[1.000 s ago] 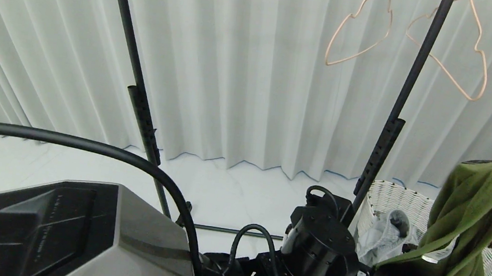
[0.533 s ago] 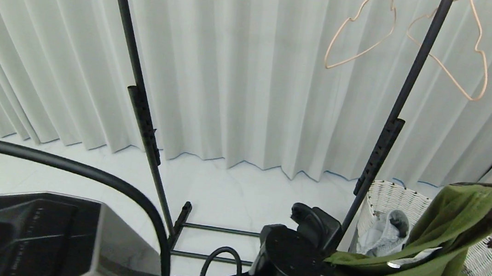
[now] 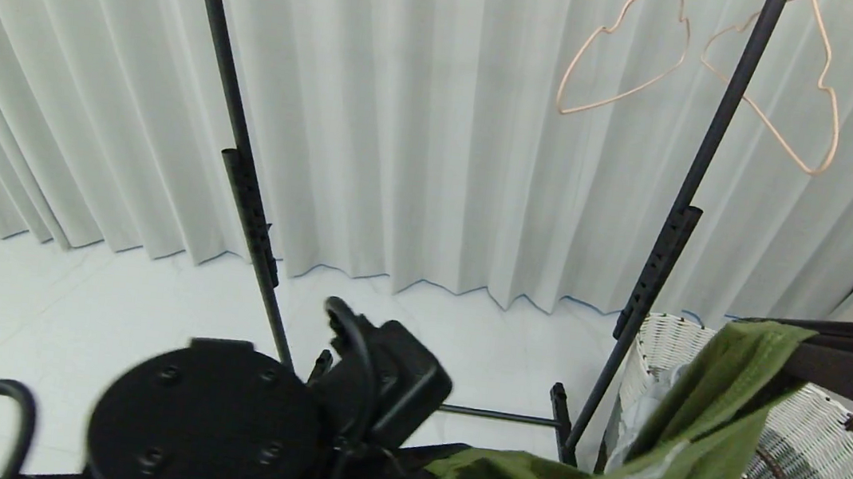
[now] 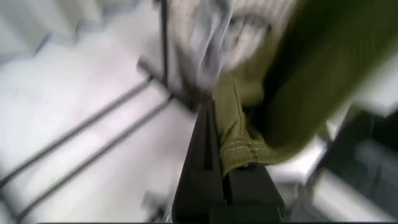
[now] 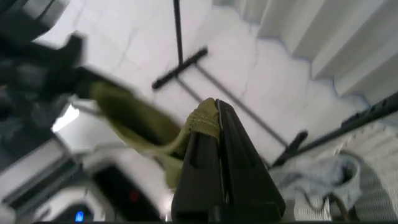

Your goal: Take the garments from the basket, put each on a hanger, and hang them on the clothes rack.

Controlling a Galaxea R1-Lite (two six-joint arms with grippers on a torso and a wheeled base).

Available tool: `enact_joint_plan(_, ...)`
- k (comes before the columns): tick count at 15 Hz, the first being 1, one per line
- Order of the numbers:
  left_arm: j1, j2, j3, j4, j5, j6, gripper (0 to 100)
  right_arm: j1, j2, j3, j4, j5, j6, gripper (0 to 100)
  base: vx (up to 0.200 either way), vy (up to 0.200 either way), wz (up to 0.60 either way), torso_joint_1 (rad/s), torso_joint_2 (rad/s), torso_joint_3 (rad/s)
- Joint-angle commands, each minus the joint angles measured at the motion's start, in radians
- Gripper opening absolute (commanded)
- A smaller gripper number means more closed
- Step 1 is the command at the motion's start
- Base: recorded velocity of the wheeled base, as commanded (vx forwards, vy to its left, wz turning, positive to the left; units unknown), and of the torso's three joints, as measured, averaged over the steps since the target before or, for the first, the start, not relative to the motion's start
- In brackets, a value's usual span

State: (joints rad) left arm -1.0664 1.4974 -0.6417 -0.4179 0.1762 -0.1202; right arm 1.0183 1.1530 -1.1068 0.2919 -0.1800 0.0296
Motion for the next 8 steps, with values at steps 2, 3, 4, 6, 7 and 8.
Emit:
enact_joint_plan(2, 0.14, -0.315, -0.113, 0.341, 0.017, -0.003, 0, 0.009, 0.08, 0.039, -0.108, -0.076, -0.005, 0, 0.0, 0.0, 0.0, 0.0, 0.0, 0.0)
enact_joint_plan(3, 0.177, -0.341, -0.194, 0.445, 0.017, -0.003, 0, 0.014, 0.103, 0.039, -0.145, -0.11, -0.005, 0, 0.0, 0.0, 0.0, 0.0, 0.0, 0.0)
enact_joint_plan(4, 0.217, -0.361, -0.299, 0.559, 0.017, -0.004, 0, 0.017, 0.125, 0.035, -0.203, -0.145, -0.01, 0, 0.0, 0.0, 0.0, 0.0, 0.0, 0.0)
enact_joint_plan(6, 0.252, -0.375, -0.435, 0.657, 0.019, -0.004, 0, 0.016, 0.136, 0.024, -0.28, -0.185, -0.04, 0, 0.0, 0.0, 0.0, 0.0, 0.0, 0.0)
enact_joint_plan(7, 0.255, -0.373, -0.486, 0.671, 0.02, -0.004, 0, 0.014, 0.134, 0.007, -0.292, -0.199, -0.053, 0, 0.0, 0.0, 0.0, 0.0, 0.0, 0.0)
enact_joint_plan(8, 0.255, -0.368, -0.533, 0.686, 0.022, -0.003, 0, 0.011, 0.136, -0.024, -0.292, -0.205, -0.06, 0, 0.0, 0.0, 0.0, 0.0, 0.0, 0.0)
